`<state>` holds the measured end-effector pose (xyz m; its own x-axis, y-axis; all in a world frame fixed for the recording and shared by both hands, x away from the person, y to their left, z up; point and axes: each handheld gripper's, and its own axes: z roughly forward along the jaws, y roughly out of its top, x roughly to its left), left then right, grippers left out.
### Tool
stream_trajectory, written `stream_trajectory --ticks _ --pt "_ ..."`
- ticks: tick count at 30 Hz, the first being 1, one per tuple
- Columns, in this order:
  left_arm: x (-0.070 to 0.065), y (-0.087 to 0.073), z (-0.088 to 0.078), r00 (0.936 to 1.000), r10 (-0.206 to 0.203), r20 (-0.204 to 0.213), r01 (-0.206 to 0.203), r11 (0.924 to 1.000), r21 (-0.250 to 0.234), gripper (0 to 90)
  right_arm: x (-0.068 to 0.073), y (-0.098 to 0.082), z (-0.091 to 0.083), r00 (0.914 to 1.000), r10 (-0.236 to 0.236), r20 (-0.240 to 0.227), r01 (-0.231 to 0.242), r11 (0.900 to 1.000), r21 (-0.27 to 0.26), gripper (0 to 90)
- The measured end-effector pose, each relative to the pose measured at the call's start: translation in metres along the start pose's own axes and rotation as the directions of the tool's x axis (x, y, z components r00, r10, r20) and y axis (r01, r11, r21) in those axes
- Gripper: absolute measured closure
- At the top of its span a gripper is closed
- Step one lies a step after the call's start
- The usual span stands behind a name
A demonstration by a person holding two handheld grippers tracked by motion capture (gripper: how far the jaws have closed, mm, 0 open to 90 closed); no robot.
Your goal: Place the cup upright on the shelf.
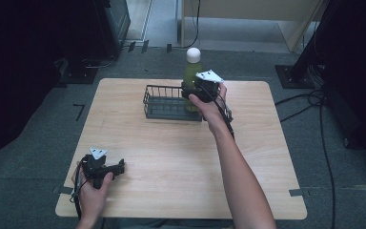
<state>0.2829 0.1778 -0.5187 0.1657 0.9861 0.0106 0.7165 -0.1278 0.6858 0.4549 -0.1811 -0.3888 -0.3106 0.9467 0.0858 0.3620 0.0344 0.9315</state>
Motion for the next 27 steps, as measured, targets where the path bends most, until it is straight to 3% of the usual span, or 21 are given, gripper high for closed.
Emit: stream_trajectory --ticks 7,17,27 --pt "0.000 0.000 0.000 1.0000 0.000 0.000 0.000 1.0000 0.000 0.0 0.001 0.003 -0.007 1.0000 -0.003 -0.008 0.003 1.000 0.005 12.4" --pt "0.000 0.000 0.000 1.0000 0.000 0.000 0.000 1.0000 0.000 0.0 0.001 0.006 -0.024 0.9994 -0.006 -0.035 0.007 1.000 0.023 0.2" --pt "0.000 0.000 0.000 1.0000 0.000 0.000 0.000 1.0000 0.000 0.0 -0.002 0.001 -0.043 0.9991 -0.029 -0.030 0.030 0.999 0.021 0.0"
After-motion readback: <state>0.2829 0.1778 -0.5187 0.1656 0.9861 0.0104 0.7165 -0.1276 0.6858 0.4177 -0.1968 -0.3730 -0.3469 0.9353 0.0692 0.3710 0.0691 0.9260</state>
